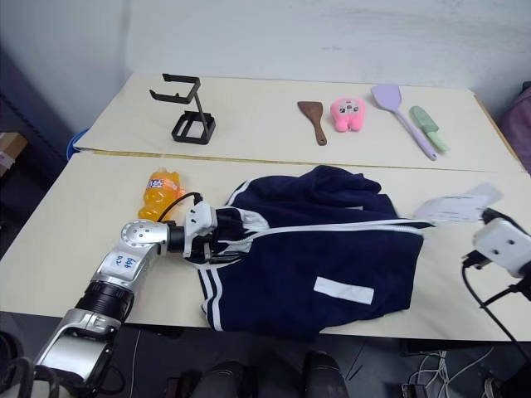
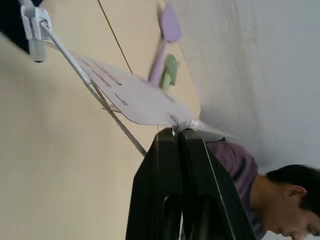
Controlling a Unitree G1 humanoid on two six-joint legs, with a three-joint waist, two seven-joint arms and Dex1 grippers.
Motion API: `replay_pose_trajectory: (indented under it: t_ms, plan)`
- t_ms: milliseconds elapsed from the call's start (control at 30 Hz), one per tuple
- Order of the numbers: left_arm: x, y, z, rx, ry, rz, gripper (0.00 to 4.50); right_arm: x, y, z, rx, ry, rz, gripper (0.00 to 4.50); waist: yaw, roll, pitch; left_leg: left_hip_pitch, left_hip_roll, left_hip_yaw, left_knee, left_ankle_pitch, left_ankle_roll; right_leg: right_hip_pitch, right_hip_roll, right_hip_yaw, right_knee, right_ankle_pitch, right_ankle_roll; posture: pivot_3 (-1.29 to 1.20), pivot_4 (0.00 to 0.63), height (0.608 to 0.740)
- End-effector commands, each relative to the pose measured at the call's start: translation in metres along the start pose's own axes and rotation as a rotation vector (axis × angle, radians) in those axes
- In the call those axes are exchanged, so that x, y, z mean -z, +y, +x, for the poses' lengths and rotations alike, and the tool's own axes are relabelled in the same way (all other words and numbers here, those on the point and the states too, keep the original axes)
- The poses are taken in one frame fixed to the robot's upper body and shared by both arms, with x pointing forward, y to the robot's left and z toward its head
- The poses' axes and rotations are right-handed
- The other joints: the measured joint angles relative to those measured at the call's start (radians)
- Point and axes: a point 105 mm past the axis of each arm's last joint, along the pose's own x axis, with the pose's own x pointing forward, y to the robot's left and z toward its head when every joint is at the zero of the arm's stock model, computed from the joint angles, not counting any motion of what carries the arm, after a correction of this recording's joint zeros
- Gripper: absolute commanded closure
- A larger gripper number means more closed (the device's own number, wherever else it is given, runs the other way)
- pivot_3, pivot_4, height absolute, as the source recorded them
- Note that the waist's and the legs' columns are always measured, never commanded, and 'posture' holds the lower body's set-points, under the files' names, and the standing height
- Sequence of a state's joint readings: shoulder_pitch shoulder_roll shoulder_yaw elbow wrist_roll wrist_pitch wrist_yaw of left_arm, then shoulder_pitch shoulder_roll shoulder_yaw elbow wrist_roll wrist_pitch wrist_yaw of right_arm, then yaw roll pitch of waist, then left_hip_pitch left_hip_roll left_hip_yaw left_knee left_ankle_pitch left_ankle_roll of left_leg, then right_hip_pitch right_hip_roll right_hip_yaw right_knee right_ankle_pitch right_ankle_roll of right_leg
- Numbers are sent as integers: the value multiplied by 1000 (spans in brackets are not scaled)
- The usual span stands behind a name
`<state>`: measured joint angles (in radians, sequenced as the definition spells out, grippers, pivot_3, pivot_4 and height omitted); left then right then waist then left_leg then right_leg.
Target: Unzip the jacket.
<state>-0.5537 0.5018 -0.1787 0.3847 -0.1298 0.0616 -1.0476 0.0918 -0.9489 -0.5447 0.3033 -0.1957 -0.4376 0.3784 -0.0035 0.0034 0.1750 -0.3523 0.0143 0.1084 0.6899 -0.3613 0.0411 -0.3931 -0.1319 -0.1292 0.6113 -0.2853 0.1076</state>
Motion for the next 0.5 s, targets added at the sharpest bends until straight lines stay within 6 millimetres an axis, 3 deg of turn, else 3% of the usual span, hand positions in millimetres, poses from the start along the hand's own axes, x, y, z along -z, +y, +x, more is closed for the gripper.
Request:
replay_pose_trajectory:
  t_ms: [33,133,200,267,367,500]
  plan:
    - [40,-13,-4,31,147,-71,0,24,-37,-14,128,87,-40,4487,-1,1,-1,2,0,0,-1,0,0,2,0,0,-3,0,0,0,150,740]
    - [39,-12,-5,22,136,-76,0,28,-36,-14,131,73,6,4487,-1,2,-1,2,1,0,-2,0,-1,2,-2,8,-3,0,0,0,150,740]
    - [36,-12,-5,31,118,-62,0,16,-22,-9,85,-5,129,4487,-1,4,-2,2,1,0,-2,0,-1,1,-1,9,-3,0,0,0,150,740]
    - [31,-13,-6,45,84,-60,0,1,5,-6,-48,-73,322,4487,-1,4,-2,2,1,0,-3,0,-1,2,-1,9,-4,0,0,0,150,740]
    - [16,-9,-14,40,19,-74,0,-17,28,-12,-178,-131,461,3826,-1,4,-3,2,3,0,-3,0,-2,2,-1,9,-2,0,0,0,150,740]
    - [-13,-13,-37,90,-98,-115,0,-34,48,-39,-385,-173,633,2379,0,5,-3,1,3,0,-3,0,-2,0,0,9,-1,0,0,0,150,740]
